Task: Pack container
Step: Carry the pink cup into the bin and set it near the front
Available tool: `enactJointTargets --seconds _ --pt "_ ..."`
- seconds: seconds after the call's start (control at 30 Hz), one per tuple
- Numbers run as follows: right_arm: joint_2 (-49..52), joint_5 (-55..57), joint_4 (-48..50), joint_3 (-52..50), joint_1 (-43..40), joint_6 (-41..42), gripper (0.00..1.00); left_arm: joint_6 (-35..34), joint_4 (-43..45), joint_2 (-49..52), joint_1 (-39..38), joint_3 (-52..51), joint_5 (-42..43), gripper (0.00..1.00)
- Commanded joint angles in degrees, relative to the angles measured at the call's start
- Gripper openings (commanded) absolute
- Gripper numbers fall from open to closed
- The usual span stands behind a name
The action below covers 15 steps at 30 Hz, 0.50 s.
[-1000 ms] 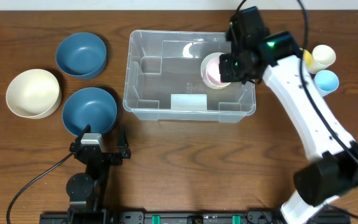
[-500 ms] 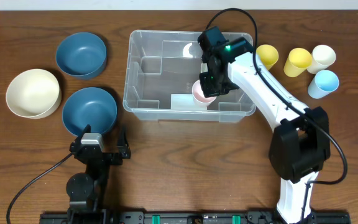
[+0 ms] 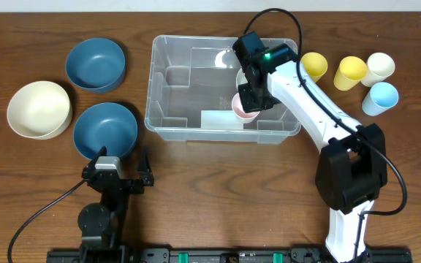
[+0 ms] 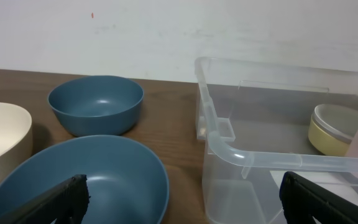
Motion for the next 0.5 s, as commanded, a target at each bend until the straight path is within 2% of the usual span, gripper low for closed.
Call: enactJointTargets --seconds 0.0,0.43,0.47 --pt "0.48 2.08 0.04 -0.63 -0.13 1.66 0.01 0.55 -1.90 -0.26 -0.17 -1.05 0.63 0.98" --pt "0.48 2.14 3.67 -6.73 -0.13 2.29 0.01 0.52 -1.90 -0.26 -0.17 -1.05 0.63 0.98" --pt "0.48 2.14 3.78 -6.71 -0.13 2.29 0.05 0.55 -1.90 -0.26 -0.17 -1.05 0.63 0.98"
